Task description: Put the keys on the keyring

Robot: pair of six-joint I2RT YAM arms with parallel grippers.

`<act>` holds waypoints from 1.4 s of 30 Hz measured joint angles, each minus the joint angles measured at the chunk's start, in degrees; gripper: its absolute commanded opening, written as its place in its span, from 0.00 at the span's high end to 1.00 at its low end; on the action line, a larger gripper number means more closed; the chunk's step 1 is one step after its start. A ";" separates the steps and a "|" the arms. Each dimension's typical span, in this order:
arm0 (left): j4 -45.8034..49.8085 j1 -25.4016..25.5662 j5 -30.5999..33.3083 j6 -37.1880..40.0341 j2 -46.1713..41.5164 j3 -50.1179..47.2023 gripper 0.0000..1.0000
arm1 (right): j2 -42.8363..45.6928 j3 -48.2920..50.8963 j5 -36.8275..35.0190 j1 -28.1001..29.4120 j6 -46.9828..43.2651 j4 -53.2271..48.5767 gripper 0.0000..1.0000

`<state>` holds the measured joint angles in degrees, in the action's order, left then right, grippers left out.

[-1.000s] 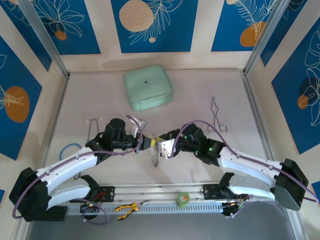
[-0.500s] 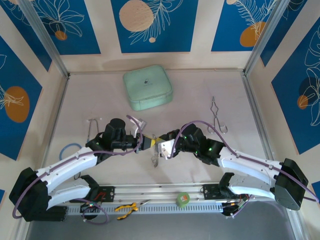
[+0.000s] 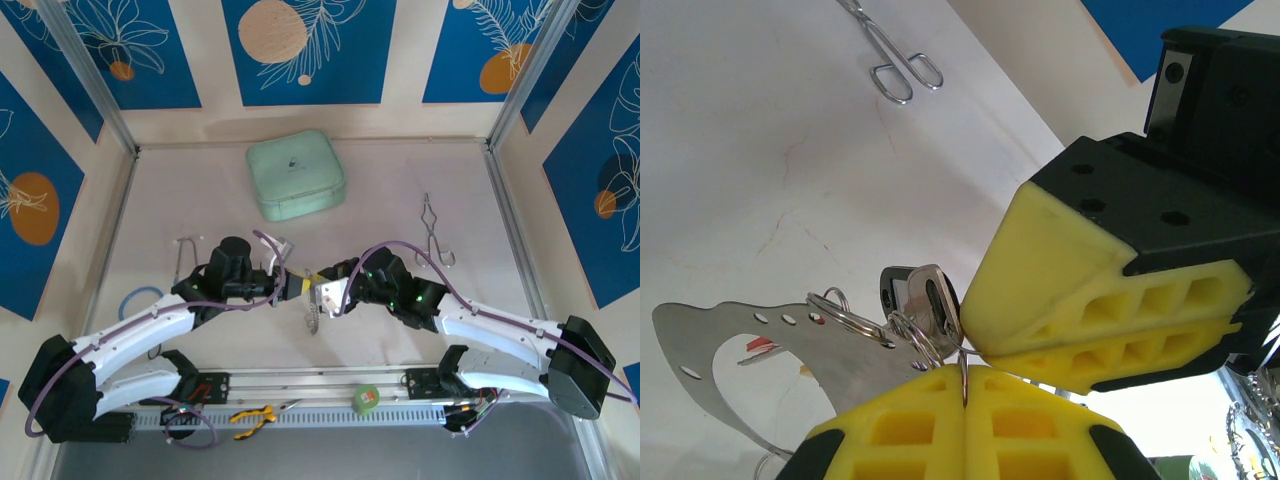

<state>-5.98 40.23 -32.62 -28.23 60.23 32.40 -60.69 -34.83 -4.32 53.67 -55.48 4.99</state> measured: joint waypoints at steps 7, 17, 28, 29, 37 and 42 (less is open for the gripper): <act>0.20 0.00 0.00 -0.02 0.02 0.00 1.00 | 0.00 0.00 0.17 0.02 0.00 -1.25 1.00; 0.35 0.00 -0.44 -0.44 0.46 0.00 1.00 | -0.20 -0.02 0.44 0.17 0.09 -1.64 1.00; -0.46 -0.04 -0.50 -0.50 0.87 -0.13 1.00 | -0.85 -0.26 1.16 0.07 1.16 -1.73 1.00; -0.46 -0.07 -0.50 -0.70 0.87 -0.15 1.00 | -1.01 -0.33 1.25 0.04 1.18 -1.73 1.00; -1.64 -0.11 -0.63 -1.75 0.87 -1.01 1.00 | -1.77 -0.46 1.79 -0.11 2.03 -1.64 1.00; -3.48 -0.37 -1.05 -3.10 0.87 -1.81 1.00 | -1.77 -0.48 2.14 -0.24 3.10 -1.66 1.00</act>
<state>-9.45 39.86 -33.67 -31.33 61.10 30.59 -62.46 -35.31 -2.17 53.43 -52.38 3.33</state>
